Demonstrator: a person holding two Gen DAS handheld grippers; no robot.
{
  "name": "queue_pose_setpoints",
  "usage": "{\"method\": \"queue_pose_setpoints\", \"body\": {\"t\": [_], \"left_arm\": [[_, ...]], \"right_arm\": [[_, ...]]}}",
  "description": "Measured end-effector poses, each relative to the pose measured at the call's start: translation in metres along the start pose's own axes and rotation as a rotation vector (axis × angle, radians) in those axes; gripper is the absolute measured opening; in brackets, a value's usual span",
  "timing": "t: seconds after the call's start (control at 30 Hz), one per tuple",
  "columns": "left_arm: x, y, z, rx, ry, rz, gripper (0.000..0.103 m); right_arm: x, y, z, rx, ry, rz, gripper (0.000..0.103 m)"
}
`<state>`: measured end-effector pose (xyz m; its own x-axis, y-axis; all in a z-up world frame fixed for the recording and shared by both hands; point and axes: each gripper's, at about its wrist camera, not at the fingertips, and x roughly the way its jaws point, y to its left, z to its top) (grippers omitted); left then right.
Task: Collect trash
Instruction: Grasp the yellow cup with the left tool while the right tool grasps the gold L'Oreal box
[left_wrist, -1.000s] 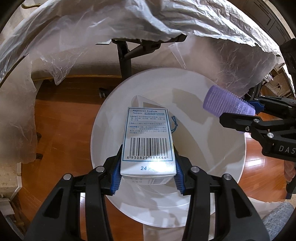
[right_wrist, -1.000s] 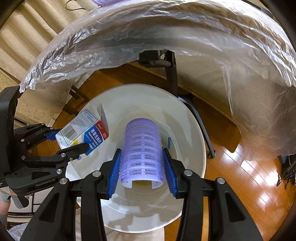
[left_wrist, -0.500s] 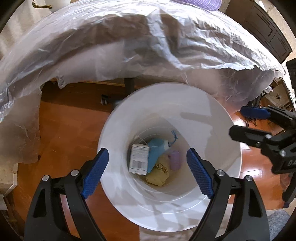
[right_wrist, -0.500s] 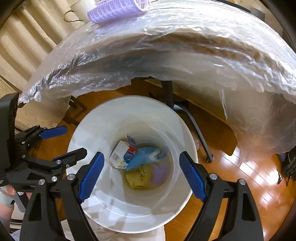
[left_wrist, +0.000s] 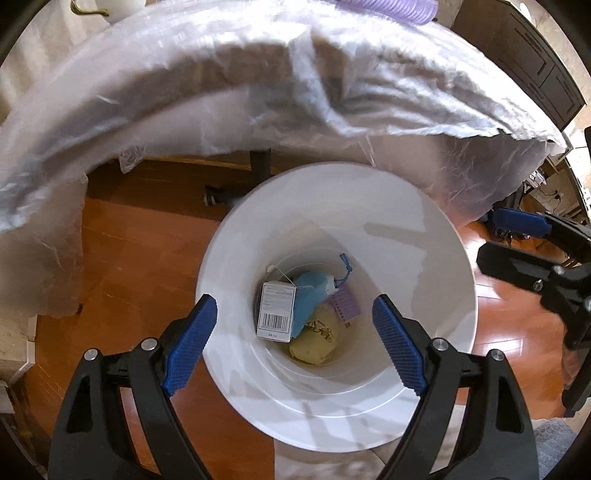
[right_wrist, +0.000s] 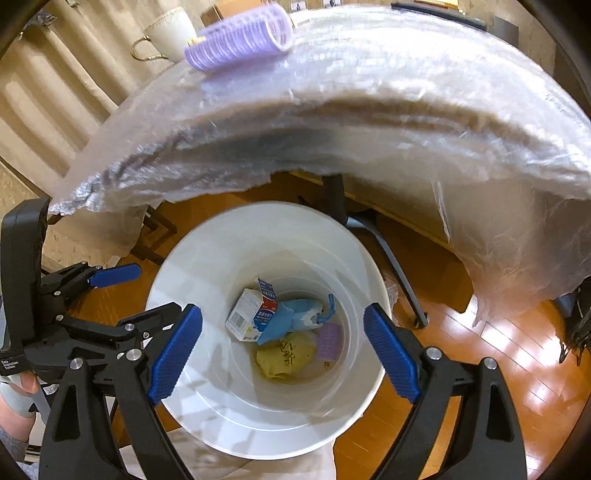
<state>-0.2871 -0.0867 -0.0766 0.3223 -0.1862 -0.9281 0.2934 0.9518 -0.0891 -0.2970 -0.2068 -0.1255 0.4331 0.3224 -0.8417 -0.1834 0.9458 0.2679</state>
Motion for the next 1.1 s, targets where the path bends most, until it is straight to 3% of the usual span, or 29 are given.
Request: {"method": "queue_pose_setpoints", "body": {"t": [0.13,0.2,0.27,0.33,0.37,0.4,0.5,0.57,0.73,0.87,1.1], "left_arm": [[-0.032,-0.004,-0.004,0.031,-0.057,0.020,0.087],[-0.062,-0.006,-0.002,0.038,-0.121,0.009,0.087],[-0.105,-0.007,0.003,0.033,-0.241,0.002,0.087],[-0.160,-0.003,0.009,0.017,-0.448,-0.003,0.087],[-0.180,-0.001,0.011,0.008,-0.535,-0.001,0.098],[-0.206,0.003,0.013,-0.013,-0.649,0.015,0.102],[-0.249,0.017,0.020,-0.108,-0.874,0.037,0.102],[-0.255,0.029,0.030,-0.165,-0.891,0.003,0.102],[-0.242,0.057,0.052,-0.204,-0.808,-0.136,0.102],[-0.230,0.057,0.055,-0.139,-0.763,-0.045,0.102],[-0.192,0.056,0.077,-0.082,-0.628,-0.031,0.102]], "right_arm": [[-0.034,0.005,-0.002,-0.025,-0.071,-0.014,0.088],[-0.066,0.013,0.000,-0.060,-0.152,-0.034,0.088],[-0.104,0.023,0.004,-0.102,-0.276,-0.056,0.095],[-0.144,0.033,0.007,-0.134,-0.434,-0.075,0.099],[-0.170,0.040,0.009,-0.147,-0.552,-0.084,0.099],[-0.190,0.045,0.011,-0.154,-0.650,-0.090,0.099],[-0.232,0.054,0.017,-0.145,-0.878,-0.116,0.099],[-0.246,0.057,0.031,-0.125,-0.912,-0.136,0.099],[-0.241,0.059,0.061,-0.139,-0.872,-0.120,0.099],[-0.220,0.065,0.079,-0.185,-0.794,-0.143,0.099],[-0.167,0.058,0.110,-0.216,-0.648,-0.132,0.099]]}}
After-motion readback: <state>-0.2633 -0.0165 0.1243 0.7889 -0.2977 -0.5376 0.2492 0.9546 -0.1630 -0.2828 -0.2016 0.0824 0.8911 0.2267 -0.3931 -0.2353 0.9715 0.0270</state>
